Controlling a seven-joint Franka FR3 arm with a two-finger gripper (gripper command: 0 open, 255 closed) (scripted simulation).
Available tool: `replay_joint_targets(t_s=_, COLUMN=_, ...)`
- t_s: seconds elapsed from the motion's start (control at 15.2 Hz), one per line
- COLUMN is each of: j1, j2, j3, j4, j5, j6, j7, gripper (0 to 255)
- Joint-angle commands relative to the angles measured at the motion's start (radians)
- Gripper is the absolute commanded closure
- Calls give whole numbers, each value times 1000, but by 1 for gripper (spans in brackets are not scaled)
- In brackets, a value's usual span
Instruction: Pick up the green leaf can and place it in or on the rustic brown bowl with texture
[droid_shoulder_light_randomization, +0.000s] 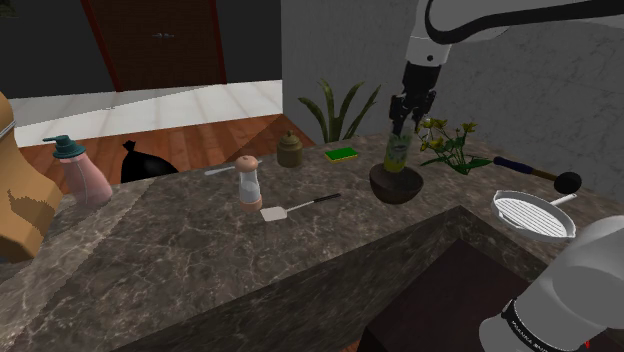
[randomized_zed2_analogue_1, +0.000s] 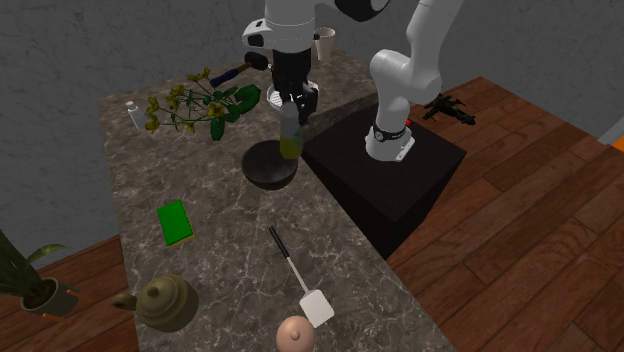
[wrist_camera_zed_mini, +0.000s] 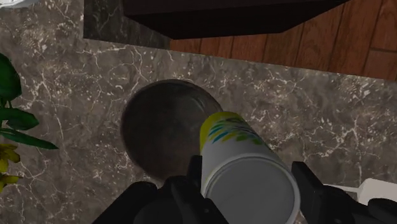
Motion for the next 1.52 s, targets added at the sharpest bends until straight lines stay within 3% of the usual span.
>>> replay_joint_targets(t_s=0.0, j1=-18, j2=19, j3=-33, j4=25, j5=-12, j6=-6, j7=-48, gripper=255)
replay_joint_targets(t_s=0.33, j1=-64, j2=122, j3=-114, j4=158, j5=-33, j6=-34, j7=-169, gripper=255)
replay_joint_targets(t_s=1.45, j1=-66, j2=135, j3=-116, j4=-58, j5=-34, j6=196, j7=-168, gripper=255)
